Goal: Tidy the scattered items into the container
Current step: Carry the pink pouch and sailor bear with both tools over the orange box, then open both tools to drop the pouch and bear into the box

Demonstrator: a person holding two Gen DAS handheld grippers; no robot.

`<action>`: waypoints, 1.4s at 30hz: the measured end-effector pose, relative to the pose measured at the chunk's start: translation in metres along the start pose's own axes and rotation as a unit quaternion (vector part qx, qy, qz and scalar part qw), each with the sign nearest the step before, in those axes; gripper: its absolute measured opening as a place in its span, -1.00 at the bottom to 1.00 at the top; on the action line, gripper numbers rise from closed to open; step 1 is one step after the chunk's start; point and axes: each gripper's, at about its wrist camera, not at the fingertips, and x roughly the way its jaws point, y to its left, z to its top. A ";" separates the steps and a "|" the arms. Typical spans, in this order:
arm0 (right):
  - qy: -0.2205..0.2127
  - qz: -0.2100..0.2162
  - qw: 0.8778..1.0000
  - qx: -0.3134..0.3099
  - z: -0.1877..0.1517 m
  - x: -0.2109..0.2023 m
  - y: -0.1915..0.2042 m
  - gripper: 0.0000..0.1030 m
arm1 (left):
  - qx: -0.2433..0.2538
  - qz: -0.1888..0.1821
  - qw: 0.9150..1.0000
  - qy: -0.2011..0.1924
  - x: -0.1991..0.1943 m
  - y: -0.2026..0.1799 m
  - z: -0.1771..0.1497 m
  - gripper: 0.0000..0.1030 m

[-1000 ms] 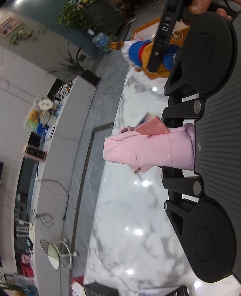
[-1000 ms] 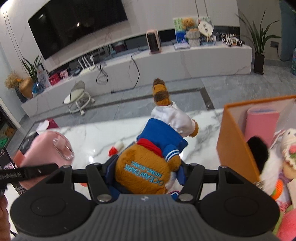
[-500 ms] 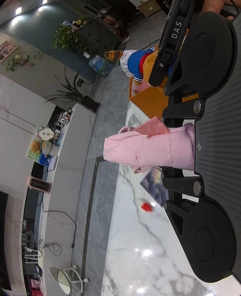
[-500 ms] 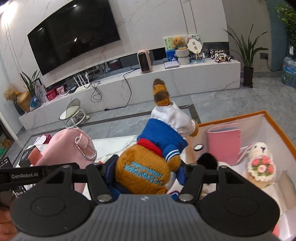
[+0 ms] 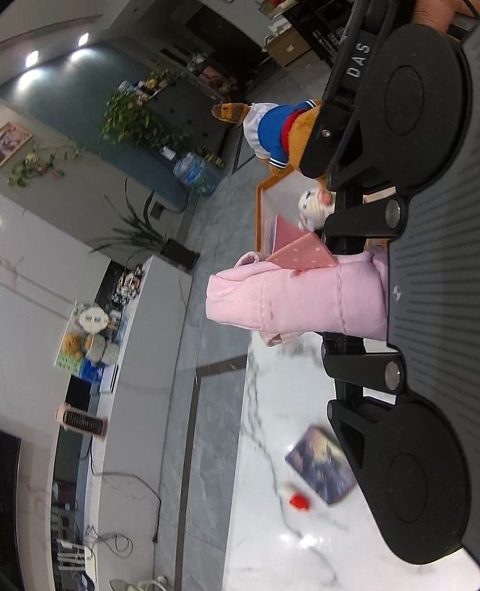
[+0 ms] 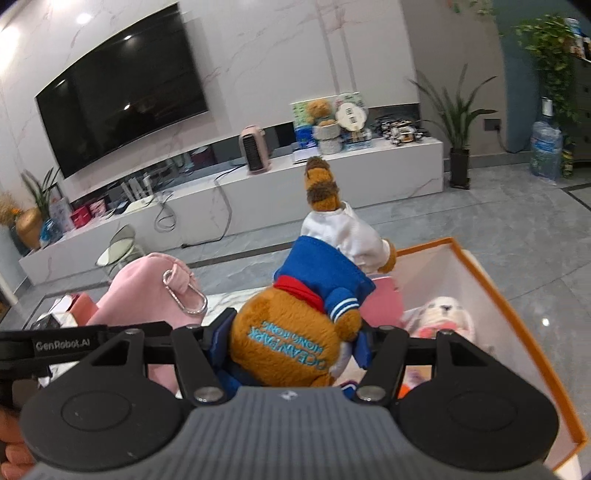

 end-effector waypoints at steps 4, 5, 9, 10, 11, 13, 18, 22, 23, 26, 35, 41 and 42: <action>-0.014 -0.022 1.000 0.012 0.004 -0.011 -0.019 0.26 | 0.009 -0.013 1.000 0.003 0.008 -0.013 -0.003 -0.46; -0.015 -0.028 0.999 0.013 0.004 -0.012 -0.023 0.26 | 0.010 -0.016 1.000 0.004 0.010 -0.016 -0.003 -0.46; -0.016 -0.048 0.999 0.018 0.003 -0.015 -0.037 0.26 | 0.013 -0.027 1.000 0.008 0.023 -0.027 -0.004 -0.46; -0.015 -0.053 0.998 0.020 0.002 -0.015 -0.040 0.26 | 0.013 -0.029 0.999 0.010 0.027 -0.029 -0.005 -0.46; -0.015 -0.056 0.998 0.021 0.002 -0.016 -0.043 0.26 | 0.013 -0.032 0.999 0.012 0.030 -0.032 -0.007 -0.46; -0.013 -0.062 0.998 0.022 0.002 -0.017 -0.049 0.26 | 0.011 -0.040 0.999 0.016 0.037 -0.037 -0.009 -0.46; 0.004 -0.077 0.997 0.020 0.000 -0.018 -0.062 0.26 | 0.013 -0.073 0.997 0.024 0.046 -0.055 -0.015 -0.46; 0.018 -0.089 0.996 0.017 -0.003 -0.019 -0.073 0.26 | 0.030 -0.100 0.994 0.037 0.051 -0.070 -0.025 -0.46; 0.021 -0.092 0.995 0.017 -0.004 -0.018 -0.075 0.26 | 0.031 -0.106 0.993 0.041 0.054 -0.073 -0.027 -0.46; 0.030 -0.099 0.994 0.018 -0.006 -0.017 -0.082 0.26 | 0.030 -0.119 0.991 0.053 0.058 -0.077 -0.034 -0.45; 0.045 -0.124 0.991 -0.002 -0.014 -0.011 -0.080 0.56 | 0.019 -0.114 0.990 0.079 0.059 -0.076 -0.041 0.31; 0.036 -0.125 0.991 -0.003 -0.017 -0.016 -0.080 0.58 | 0.000 -0.125 0.990 0.063 0.054 -0.069 -0.036 0.44; 0.037 -0.125 0.991 -0.004 -0.016 -0.016 -0.080 0.58 | 0.000 -0.125 0.990 0.064 0.055 -0.069 -0.036 0.44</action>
